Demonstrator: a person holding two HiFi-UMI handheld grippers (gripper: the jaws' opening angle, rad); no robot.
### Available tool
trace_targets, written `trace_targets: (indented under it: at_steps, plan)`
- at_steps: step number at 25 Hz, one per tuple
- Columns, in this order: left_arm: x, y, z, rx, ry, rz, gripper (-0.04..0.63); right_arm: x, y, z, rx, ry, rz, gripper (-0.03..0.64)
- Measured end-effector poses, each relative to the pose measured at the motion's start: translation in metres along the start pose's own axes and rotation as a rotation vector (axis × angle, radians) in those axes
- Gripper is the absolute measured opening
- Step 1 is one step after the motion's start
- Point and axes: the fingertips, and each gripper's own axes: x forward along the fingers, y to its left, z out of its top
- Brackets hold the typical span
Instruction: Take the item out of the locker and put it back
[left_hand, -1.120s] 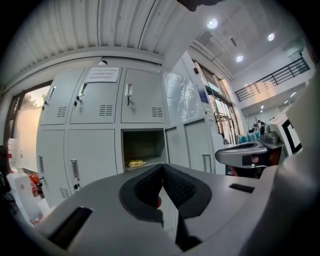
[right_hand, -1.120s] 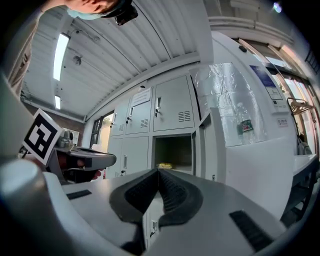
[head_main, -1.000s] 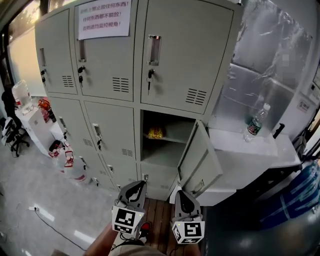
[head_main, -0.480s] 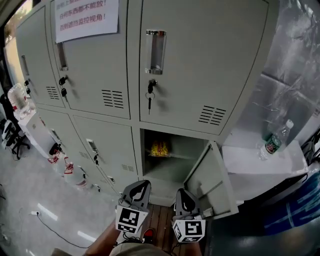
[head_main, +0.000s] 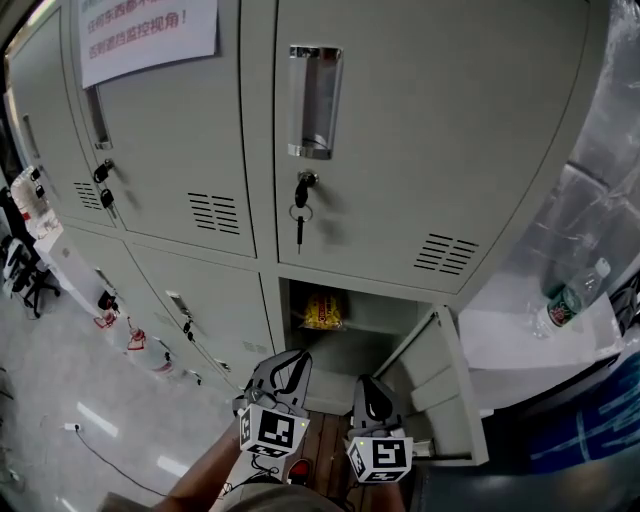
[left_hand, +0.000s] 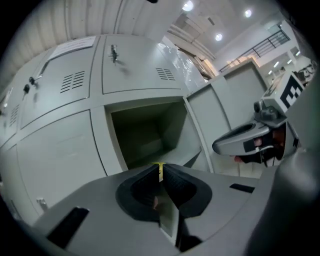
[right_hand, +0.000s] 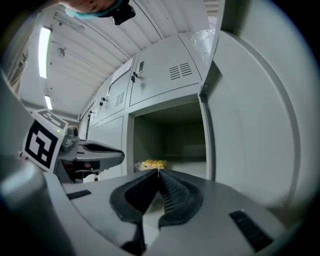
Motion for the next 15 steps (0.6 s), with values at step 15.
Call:
trace_targets:
  at_steps: [15]
  plan:
    - [0.065,-0.006,-0.012,0.485,0.183,-0.015,0.219,0.012,-0.010,-0.006,0.016,0.011,-0.032,0.018]
